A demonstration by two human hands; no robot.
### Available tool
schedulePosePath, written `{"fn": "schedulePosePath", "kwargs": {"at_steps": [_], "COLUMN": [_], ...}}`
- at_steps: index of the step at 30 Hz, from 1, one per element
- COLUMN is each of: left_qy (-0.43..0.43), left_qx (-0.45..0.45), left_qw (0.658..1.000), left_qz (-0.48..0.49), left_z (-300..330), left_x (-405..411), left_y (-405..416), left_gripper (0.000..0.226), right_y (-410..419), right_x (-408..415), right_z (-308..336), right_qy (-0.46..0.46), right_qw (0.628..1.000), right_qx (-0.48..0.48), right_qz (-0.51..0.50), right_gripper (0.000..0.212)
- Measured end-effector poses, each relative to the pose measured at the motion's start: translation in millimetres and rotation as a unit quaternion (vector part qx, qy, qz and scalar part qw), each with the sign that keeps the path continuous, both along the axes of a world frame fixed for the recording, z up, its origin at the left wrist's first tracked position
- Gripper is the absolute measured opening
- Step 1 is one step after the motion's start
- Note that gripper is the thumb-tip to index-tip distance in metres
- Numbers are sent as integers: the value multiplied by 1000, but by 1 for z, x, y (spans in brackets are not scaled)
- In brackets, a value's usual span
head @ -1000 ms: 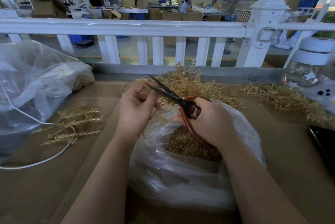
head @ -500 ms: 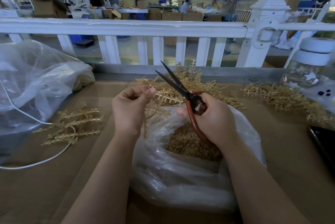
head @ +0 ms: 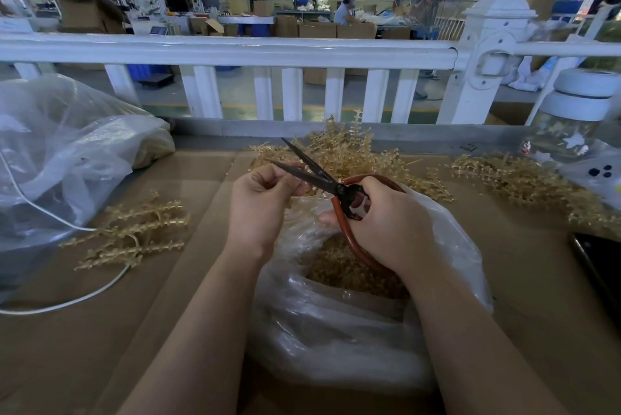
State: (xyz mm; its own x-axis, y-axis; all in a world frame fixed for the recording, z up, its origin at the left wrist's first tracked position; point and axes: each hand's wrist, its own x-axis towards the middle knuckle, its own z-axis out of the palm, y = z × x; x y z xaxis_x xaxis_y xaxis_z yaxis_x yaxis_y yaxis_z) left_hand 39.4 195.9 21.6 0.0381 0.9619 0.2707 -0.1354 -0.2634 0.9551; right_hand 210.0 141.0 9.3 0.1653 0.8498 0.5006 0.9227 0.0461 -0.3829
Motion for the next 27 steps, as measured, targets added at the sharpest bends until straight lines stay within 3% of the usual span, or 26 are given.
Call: {"fn": "schedulePosePath", "kwargs": {"at_steps": [11, 16, 27], "left_qy": [-31, -32, -45], "left_qx": [3, -1, 5], "left_qw": [998, 997, 995], "left_qz": [-63, -71, -94], "left_z": [-2, -3, 0], "left_x": [-1, -2, -4], "left_y": [3, 4, 2], "left_gripper": [25, 13, 20], "right_y": [-1, -1, -1], "right_x": [0, -1, -2], "right_z": [-1, 2, 1], "right_qy": [17, 4, 10], "right_qw": [1000, 1000, 1000], "right_qx": [-15, -14, 5], "right_qz": [4, -8, 2], "right_gripper": [54, 59, 60]}}
